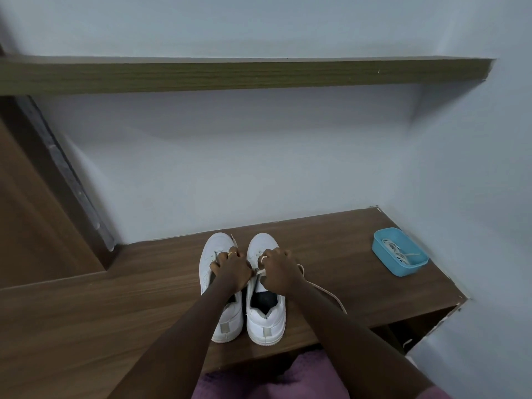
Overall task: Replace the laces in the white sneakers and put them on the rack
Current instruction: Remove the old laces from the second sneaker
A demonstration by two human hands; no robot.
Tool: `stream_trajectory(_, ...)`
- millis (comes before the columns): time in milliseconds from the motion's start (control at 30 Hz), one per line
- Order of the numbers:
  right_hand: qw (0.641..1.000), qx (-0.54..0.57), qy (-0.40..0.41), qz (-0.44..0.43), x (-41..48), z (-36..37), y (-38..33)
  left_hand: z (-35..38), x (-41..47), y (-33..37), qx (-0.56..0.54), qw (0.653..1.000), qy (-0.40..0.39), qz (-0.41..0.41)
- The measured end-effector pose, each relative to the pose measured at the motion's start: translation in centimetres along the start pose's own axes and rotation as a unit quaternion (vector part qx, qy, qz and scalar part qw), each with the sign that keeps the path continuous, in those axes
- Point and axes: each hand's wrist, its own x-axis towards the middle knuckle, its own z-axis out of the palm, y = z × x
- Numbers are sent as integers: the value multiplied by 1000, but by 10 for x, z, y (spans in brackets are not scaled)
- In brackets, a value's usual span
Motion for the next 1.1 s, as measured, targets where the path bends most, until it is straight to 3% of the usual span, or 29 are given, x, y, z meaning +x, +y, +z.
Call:
stream_trajectory(100, 1000, 6, 14, -6, -1, -3, 1, 0, -1, 0, 1, 1000, -2, 0)
stream_trajectory(200, 983, 164, 26, 82, -2, -6, 7, 0, -1, 0, 2, 1000, -3, 2)
stream_trajectory(267, 929, 305, 21, 207, -2, -7, 15, 1, 0, -1, -1, 1000, -8, -3)
stream_trajectory(367, 852, 384, 45, 353, -2, 1, 39, 2, 1, 0, -11, 1000, -1, -8)
stream_trajectory(433, 796, 430, 88, 416, 3, 22, 60, 4, 2, -1, -14, 1000, 4, -9)
stream_trajectory(500, 773, 438, 109, 446, -1, 15, 55, 6, 3, -3, -18, 1000, 3, -10)
stream_trajectory(533, 789, 418, 111, 436, -2, 7, 48, 6, 4, -4, -20, 1000, -3, -8)
stream_trajectory(600, 856, 355, 83, 367, -3, -4, 33, 10, 10, -8, -20, 1000, -13, 2)
stream_trajectory(700, 959, 247, 27, 136, -4, -11, 11, 12, 14, -12, -16, 1000, -16, 0)
stream_trajectory(767, 989, 139, -5, 42, -4, -6, 2, 11, 13, -12, -3, 1000, -16, 6)
stream_trajectory(900, 999, 32, 1, 27, -2, -6, -5, 11, 10, -9, 4, 1000, -11, 5)
stream_trajectory(1000, 993, 99, 7, 69, -1, -6, -1, 9, 7, -5, -1, 1000, -8, -7)
stream_trajectory(1100, 954, 244, 24, 171, -5, -11, 4, 7, 7, -4, 5, 1000, -8, 0)
